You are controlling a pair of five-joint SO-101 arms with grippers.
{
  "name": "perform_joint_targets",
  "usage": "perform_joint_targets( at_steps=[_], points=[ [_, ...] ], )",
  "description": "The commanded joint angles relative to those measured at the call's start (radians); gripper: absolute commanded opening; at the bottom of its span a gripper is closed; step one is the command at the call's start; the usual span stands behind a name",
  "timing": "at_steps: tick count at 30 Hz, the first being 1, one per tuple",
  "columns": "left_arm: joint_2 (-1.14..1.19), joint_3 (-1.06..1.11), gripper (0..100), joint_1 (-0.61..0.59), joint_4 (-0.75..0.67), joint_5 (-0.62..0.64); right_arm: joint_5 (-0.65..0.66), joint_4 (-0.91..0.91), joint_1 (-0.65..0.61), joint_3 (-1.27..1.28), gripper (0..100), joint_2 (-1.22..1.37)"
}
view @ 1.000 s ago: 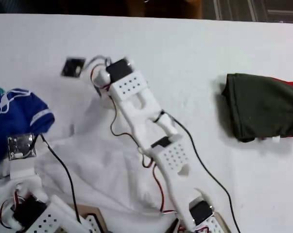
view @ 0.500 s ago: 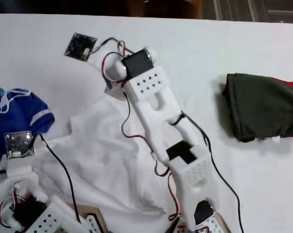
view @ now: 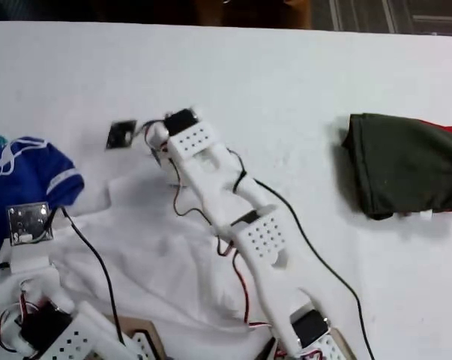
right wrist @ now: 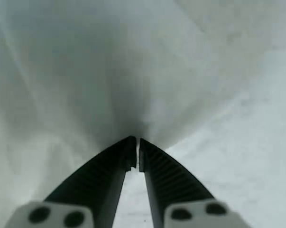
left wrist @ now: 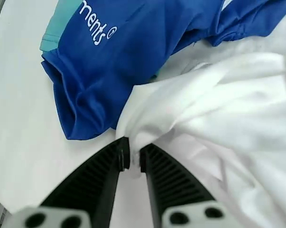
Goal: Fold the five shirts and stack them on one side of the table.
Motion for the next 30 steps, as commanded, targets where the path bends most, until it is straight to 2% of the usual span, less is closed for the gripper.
perform_joint_targets(
  at_steps=[1, 7, 16, 24, 30],
  points=[
    [-0.023, -0.038, 3, 0.011, -0.012, -0.002, 0.052, 0.064, -0.004, -0.005, 1.9, -0.007],
    [-0.023, -0.041, 3, 0.009, -0.012, -0.002, 0.097, 0.186, -0.004, 0.002, 1.9, -0.005],
    [-0.023, -0.044, 3, 0.006, -0.014, -0.003, 0.150, 0.193, 0.070, 0.064, 1.9, -0.033],
    [-0.023, -0.044, 3, 0.008, -0.015, -0.003, 0.221, 0.189, 0.025, 0.486, 1.9, -0.348],
    [-0.023, -0.044, 3, 0.011, -0.014, -0.003, 0.184, 0.186, 0.008, 0.506, 1.9, -0.553]
  ],
)
